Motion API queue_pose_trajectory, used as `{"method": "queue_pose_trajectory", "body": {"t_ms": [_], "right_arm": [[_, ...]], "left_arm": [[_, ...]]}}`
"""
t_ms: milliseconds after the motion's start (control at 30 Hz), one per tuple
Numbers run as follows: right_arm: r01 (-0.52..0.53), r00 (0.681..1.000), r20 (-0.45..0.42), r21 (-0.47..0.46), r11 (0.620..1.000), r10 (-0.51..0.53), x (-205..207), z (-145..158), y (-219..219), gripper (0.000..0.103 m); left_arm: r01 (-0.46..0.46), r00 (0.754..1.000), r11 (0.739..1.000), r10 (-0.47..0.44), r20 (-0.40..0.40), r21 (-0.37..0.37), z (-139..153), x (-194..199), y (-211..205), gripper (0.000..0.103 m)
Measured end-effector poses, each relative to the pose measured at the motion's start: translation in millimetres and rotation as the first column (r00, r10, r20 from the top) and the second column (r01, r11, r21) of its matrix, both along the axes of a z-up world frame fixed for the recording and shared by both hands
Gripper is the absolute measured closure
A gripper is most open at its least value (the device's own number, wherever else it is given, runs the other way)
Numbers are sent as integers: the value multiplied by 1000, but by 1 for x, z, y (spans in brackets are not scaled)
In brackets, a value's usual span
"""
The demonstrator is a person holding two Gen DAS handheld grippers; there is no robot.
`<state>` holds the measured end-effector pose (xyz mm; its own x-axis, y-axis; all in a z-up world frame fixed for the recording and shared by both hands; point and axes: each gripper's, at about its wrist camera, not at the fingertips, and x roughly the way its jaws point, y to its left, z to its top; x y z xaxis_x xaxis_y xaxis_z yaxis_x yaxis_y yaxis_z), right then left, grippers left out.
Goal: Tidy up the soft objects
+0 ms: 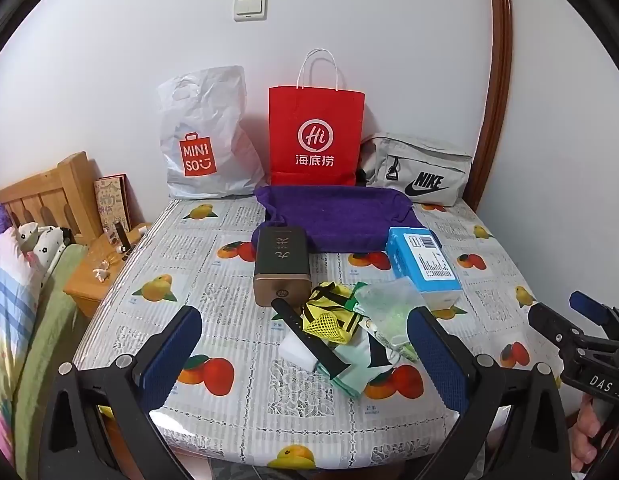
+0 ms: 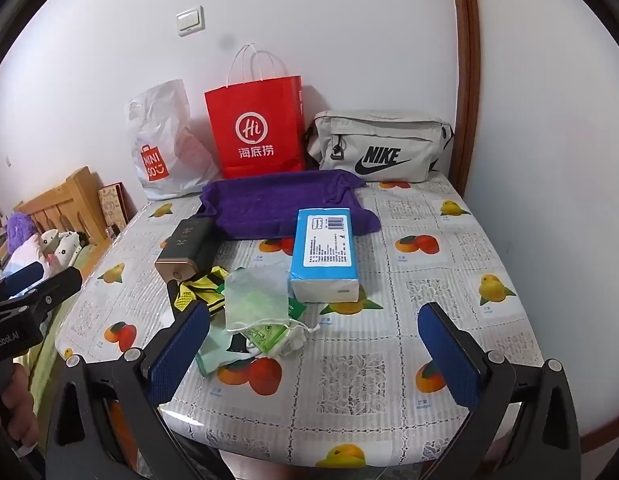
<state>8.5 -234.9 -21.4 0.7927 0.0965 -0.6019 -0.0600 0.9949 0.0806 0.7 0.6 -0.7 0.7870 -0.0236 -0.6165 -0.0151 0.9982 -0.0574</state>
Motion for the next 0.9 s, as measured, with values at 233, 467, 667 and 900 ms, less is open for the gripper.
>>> {"method": "queue_pose_trajectory", "body": {"t_ms": [233, 467, 667, 900], "right_arm": [[2, 1000, -4, -2, 1000, -2, -1, 2, 1, 1], [-1, 1000, -3, -3, 1000, 1, -2, -2, 3, 1], [-1, 1000, 0, -1, 1000, 1, -3, 3, 1, 1], [-2, 1000, 4, -3, 1000, 2, -5, 7, 3, 1]], "left_arm": [[10, 1000, 1000, -10, 9, 3, -1, 1, 2, 0], [0, 1000, 1000, 0, 14, 11, 0, 0, 1, 0], [-1, 1000, 1000, 1, 18, 15, 3, 0, -1, 0], [-1, 1000, 1000, 0, 20, 15, 6, -2, -2, 0]]}}
